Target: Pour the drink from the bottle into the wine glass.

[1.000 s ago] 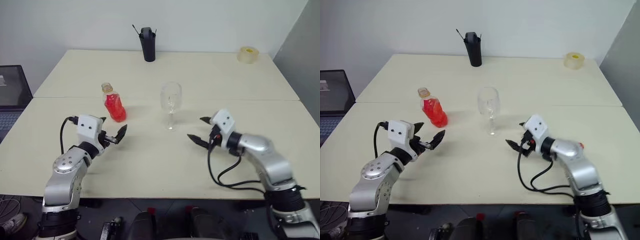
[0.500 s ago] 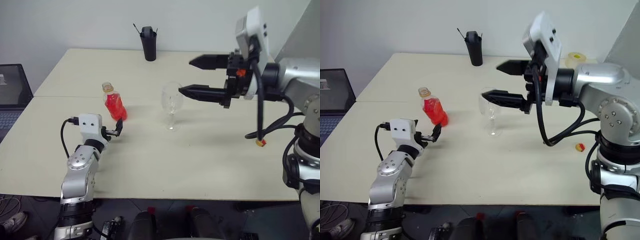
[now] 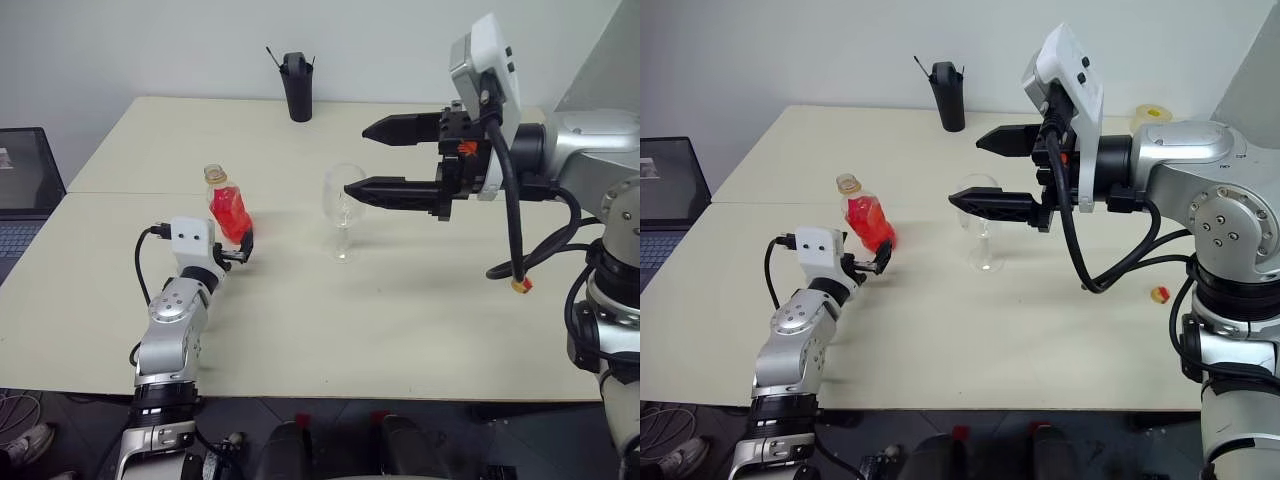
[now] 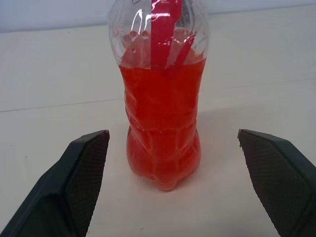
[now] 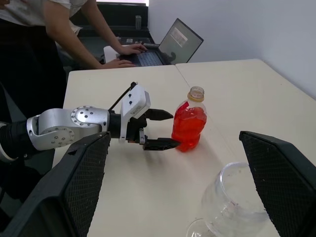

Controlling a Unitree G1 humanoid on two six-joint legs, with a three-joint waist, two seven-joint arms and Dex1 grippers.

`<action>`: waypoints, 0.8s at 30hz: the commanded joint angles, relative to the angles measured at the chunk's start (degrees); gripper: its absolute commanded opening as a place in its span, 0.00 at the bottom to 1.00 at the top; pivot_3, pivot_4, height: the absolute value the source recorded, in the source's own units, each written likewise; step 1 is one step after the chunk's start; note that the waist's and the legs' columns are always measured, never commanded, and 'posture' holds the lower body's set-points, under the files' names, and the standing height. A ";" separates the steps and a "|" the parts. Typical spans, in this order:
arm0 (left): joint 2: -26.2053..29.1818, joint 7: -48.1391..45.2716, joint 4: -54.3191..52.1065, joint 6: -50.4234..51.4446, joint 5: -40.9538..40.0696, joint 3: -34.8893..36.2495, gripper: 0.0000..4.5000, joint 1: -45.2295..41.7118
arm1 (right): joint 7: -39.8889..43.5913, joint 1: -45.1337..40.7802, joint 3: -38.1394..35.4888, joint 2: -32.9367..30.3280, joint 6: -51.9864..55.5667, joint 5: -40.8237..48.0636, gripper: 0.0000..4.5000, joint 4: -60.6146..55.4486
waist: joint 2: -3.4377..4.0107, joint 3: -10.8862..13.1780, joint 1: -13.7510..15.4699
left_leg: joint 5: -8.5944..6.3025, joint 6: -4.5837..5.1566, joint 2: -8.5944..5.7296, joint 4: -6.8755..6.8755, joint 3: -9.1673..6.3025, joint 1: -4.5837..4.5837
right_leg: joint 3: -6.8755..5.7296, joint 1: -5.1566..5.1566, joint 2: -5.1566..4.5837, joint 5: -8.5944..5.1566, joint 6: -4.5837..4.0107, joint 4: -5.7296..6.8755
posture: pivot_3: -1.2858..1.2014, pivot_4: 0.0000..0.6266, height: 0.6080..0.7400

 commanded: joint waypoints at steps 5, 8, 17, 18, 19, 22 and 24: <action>0.53 0.11 7.89 -5.00 2.08 -0.84 1.00 -7.27 | -0.55 -0.42 0.25 -0.64 -1.89 0.04 0.99 -0.29 | 0.00 0.00 0.06 | 0.00 0.00 -0.01 0.00 0.00 0.00 | -0.02 0.00 0.00 0.00 0.00 0.00 | 0.52 0.24 1.00; 0.52 -0.49 13.20 -7.14 2.64 -1.47 1.00 -10.75 | -0.83 0.21 0.56 -0.90 -2.07 -0.21 0.99 -0.46 | -0.01 0.00 0.09 | 0.00 0.00 -0.02 0.01 -0.01 -0.01 | -0.04 0.00 0.02 0.00 0.00 0.00 | 0.52 0.24 1.00; -0.01 -0.39 27.33 -13.90 4.30 -2.90 0.96 -19.14 | -3.22 2.55 -0.23 -1.97 -1.28 -0.02 1.00 -1.58 | -0.01 0.01 0.08 | 0.00 0.00 -0.02 0.00 0.01 -0.03 | -0.03 -0.03 0.06 0.00 0.00 -0.01 | 0.52 0.24 1.00; -0.08 -0.24 28.09 -14.55 4.36 -2.86 0.91 -19.50 | -3.39 3.03 -0.33 -2.29 -1.35 -0.03 1.00 -1.72 | -0.01 0.01 0.11 | 0.00 0.00 -0.02 0.01 0.01 -0.04 | -0.03 -0.03 0.06 0.00 0.00 -0.01 | 0.52 0.24 1.00; -0.05 -0.45 28.78 -15.09 4.37 -2.94 0.86 -19.79 | -3.60 3.45 -0.36 -2.59 -1.42 -0.10 1.00 -1.82 | -0.01 0.01 0.12 | 0.00 0.00 -0.03 0.01 0.01 -0.04 | -0.04 -0.03 0.06 0.00 0.00 -0.01 | 0.52 0.24 1.00; 0.11 -0.53 29.98 -16.45 4.39 -2.88 0.65 -20.02 | -4.40 4.69 -0.70 -3.30 -1.42 0.06 1.00 -2.43 | -0.01 0.01 0.13 | 0.00 0.00 -0.03 0.01 0.01 -0.05 | -0.04 -0.04 0.06 0.00 0.00 -0.01 | 0.52 0.24 1.00; 0.34 -0.73 30.28 -16.95 4.22 -2.71 0.52 -19.86 | -4.88 5.85 -1.42 -3.90 -1.33 0.47 1.00 -3.20 | -0.02 0.01 0.14 | 0.01 -0.01 -0.03 0.01 0.01 -0.05 | -0.04 -0.04 0.06 0.00 0.00 -0.02 | 0.52 0.24 1.00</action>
